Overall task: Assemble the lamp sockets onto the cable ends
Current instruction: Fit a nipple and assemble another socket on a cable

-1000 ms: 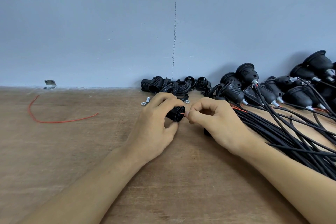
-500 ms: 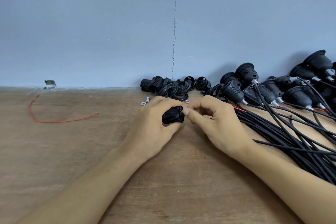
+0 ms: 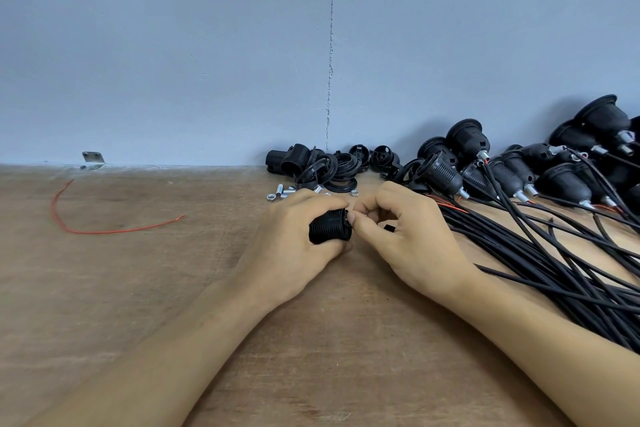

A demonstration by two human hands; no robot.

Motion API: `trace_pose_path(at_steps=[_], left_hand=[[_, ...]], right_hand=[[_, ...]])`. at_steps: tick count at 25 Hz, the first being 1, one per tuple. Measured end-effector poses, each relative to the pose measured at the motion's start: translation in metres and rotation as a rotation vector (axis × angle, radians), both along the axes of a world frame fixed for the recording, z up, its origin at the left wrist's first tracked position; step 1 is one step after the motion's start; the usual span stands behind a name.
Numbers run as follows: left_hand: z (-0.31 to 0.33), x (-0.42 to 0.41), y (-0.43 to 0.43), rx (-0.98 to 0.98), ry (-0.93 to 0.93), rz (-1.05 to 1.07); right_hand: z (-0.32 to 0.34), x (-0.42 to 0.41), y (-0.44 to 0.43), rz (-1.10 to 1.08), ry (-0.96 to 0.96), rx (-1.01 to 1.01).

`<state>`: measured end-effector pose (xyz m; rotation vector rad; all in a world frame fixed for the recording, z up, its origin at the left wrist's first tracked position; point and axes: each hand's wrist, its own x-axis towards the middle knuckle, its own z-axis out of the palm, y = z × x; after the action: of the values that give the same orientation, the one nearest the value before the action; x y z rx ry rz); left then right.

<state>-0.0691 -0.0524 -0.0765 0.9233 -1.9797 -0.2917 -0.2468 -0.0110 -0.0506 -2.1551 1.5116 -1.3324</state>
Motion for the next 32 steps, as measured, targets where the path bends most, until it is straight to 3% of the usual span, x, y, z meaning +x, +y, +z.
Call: trace_pose_path(at_steps=[8, 15, 28, 32], left_hand=[[0.0001, 0.0008, 0.0, 0.029, -0.051, -0.034], [0.0002, -0.0009, -0.0005, 0.047, -0.023, 0.049], [0.0043, 0.004, -0.0015, 0.089, -0.112, -0.099], [0.0026, 0.0041, -0.0037, 0.089, -0.095, -0.061]], right_hand=[[-0.0016, -0.0046, -0.0021, 0.052, 0.04, -0.01], [-0.0033, -0.0094, -0.0037, 0.015, -0.044, 0.041], [-0.0036, -0.0075, -0.0016, 0.035, 0.107, 0.045], [-0.0027, -0.0084, -0.0016, 0.006, 0.02, 0.078]])
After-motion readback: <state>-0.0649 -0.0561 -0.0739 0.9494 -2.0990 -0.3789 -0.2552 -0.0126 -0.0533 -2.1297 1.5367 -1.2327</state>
